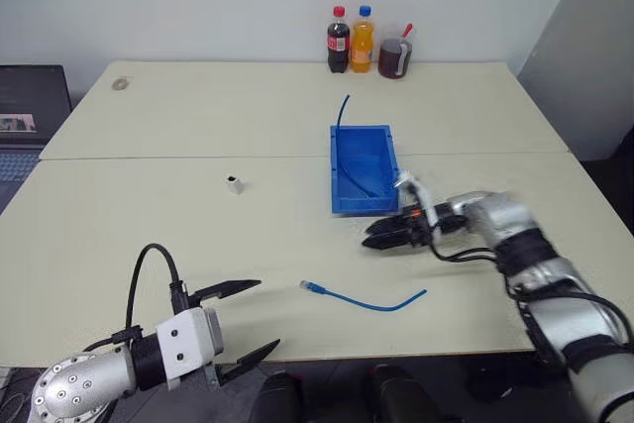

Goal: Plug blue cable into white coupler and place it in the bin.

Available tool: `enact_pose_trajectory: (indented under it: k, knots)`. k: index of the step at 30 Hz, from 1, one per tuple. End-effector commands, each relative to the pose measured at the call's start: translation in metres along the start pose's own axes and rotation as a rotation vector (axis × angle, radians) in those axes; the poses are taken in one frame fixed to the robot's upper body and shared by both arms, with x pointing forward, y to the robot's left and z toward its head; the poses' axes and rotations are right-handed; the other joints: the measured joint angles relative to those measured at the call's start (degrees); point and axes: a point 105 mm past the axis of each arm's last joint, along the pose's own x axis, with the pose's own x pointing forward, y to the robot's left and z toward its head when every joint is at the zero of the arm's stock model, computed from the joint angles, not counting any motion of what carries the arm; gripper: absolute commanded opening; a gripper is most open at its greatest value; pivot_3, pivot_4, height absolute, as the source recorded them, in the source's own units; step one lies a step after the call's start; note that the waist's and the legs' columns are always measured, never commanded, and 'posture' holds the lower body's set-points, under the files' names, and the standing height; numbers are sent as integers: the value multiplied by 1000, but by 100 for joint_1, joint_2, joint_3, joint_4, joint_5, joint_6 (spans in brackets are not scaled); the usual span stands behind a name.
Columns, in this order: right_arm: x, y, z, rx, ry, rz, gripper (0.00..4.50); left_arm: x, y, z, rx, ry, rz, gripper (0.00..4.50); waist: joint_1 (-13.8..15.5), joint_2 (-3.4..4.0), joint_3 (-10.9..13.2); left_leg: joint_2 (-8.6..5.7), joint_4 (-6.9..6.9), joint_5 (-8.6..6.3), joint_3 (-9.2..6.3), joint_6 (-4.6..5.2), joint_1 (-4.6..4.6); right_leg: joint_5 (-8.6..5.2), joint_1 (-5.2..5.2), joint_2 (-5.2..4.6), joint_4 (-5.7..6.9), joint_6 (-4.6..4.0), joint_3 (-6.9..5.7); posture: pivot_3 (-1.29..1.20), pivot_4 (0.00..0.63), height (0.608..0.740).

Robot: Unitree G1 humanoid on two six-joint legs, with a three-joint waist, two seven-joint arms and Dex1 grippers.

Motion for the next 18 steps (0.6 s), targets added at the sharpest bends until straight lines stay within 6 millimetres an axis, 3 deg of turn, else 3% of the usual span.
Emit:
enact_pose_trajectory:
  k: [1,4,11,18]
  knots:
    - [-8,43,0,-295,3,-45,3558,-9,8,-8,-38,21,27,4500,7,1,1,1,-2,-1,-8,0,-5,-2,-3,0,-2,-1,-1,0,150,740]
    - [-3,59,-11,-330,1,-85,3558,-9,14,-14,-73,27,39,4500,-29,4,3,-2,-8,-3,-21,-2,-12,-11,-11,10,-1,-12,-7,0,150,740]
    - [10,55,-28,-496,18,-307,3558,5,25,-13,-72,-7,12,4500,-48,0,6,1,13,-1,-13,-2,14,-8,8,33,6,-24,-7,0,150,740]
    - [18,73,-48,-716,52,-255,3558,5,24,-19,-13,1,-59,4500,-33,-8,3,0,9,-4,11,-6,14,-2,10,24,-4,-7,5,0,150,740]
